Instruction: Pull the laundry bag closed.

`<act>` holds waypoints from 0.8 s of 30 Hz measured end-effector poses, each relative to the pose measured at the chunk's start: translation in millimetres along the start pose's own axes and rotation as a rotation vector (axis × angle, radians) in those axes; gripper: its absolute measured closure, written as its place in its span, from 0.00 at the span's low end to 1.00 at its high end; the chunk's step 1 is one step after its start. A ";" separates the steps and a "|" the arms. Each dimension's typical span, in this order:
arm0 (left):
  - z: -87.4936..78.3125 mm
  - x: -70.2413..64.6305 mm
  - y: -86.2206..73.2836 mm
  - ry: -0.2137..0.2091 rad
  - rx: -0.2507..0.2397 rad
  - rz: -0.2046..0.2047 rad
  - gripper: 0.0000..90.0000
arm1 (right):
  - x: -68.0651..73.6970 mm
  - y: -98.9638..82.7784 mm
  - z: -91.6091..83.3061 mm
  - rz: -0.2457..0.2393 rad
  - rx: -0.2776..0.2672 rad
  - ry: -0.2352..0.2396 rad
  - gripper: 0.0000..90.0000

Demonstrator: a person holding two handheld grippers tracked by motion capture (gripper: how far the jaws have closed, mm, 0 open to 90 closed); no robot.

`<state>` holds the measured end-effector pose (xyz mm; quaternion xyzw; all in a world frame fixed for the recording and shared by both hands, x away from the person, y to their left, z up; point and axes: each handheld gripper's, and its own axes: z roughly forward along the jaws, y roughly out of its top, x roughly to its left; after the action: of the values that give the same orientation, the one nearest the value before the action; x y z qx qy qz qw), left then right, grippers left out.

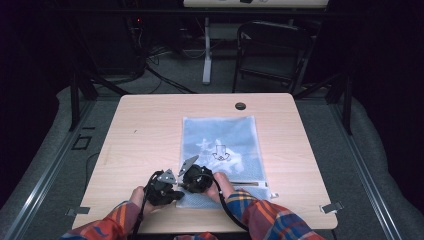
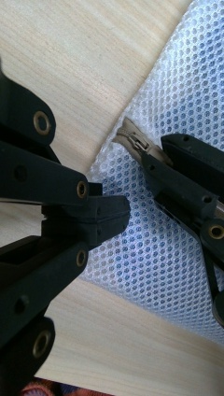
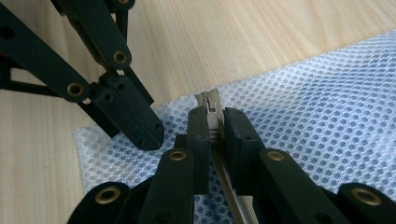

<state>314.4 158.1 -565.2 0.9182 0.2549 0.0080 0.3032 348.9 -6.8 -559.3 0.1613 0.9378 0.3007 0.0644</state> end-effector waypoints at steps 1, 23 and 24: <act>0.0 -0.2 0.0 -0.001 0.002 -0.004 1.00 | 0.6 -0.6 -0.2 0.004 0.001 -0.003 0.91; -2.0 7.8 0.2 0.047 0.010 -0.054 1.00 | -1.2 -2.0 -1.2 0.005 -0.008 0.007 0.91; -1.8 7.0 0.4 0.051 0.009 -0.061 1.00 | -2.0 -1.9 -2.0 -0.005 -0.003 0.008 0.91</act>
<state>320.3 162.2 -564.5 0.9108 0.2905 0.0213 0.2925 349.8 -10.0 -558.7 0.1577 0.9379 0.3028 0.0617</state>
